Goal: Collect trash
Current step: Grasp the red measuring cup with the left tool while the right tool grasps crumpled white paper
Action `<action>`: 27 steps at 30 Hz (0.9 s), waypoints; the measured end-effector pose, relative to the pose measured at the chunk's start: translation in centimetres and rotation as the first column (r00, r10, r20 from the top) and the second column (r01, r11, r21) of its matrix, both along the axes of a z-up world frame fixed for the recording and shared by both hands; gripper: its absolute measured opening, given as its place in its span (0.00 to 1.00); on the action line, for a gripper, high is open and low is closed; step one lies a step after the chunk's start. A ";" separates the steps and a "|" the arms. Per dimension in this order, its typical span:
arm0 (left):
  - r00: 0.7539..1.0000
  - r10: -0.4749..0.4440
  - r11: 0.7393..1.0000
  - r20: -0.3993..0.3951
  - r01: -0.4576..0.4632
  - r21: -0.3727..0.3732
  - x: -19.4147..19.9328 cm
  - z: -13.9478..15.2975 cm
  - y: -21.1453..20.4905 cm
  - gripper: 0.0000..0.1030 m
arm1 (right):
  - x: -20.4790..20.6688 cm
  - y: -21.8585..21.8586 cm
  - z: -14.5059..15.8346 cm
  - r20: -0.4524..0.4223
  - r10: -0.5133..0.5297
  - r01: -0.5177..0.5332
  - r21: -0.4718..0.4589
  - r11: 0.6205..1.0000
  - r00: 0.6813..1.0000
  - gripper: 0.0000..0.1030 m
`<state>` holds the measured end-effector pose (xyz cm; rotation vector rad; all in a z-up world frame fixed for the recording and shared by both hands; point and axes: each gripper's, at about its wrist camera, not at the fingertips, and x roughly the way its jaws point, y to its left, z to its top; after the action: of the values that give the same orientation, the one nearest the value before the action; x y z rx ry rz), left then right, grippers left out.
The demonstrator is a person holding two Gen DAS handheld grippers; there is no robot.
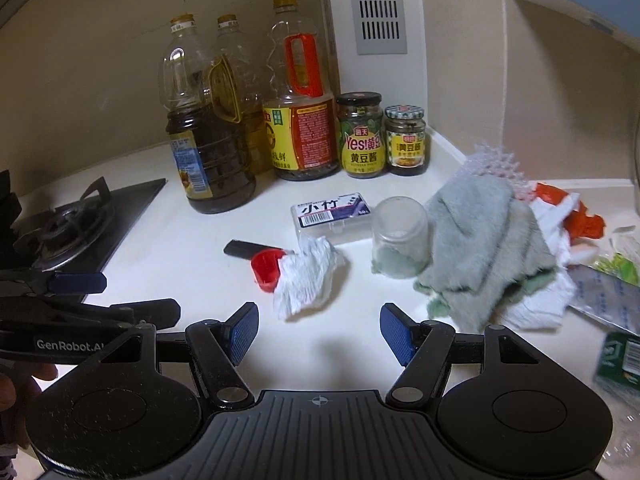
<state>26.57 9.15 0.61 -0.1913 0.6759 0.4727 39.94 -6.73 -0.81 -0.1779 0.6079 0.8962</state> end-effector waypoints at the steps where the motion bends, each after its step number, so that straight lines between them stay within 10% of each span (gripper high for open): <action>1: 1.000 0.001 1.000 -0.004 -0.001 0.006 0.3 0.0 0.2 0.97 | 0.2 0.4 -0.1 -0.004 0.001 -0.001 0.001 1.000 1.000 0.65; 12: 1.000 0.009 1.000 -0.021 -0.009 0.025 1.8 -0.7 2.0 0.97 | 3.6 4.6 -1.8 -0.061 0.016 -0.017 -0.013 1.000 0.998 0.65; 27: 0.999 -0.037 0.999 -0.006 0.036 -0.006 1.9 -0.9 2.5 0.96 | 5.0 6.2 -3.4 -0.068 0.032 -0.035 -0.036 0.999 0.997 0.28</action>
<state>28.51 11.61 -0.28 -0.1827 0.6860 0.4365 44.89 -0.54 -4.16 -0.1924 0.6865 0.9263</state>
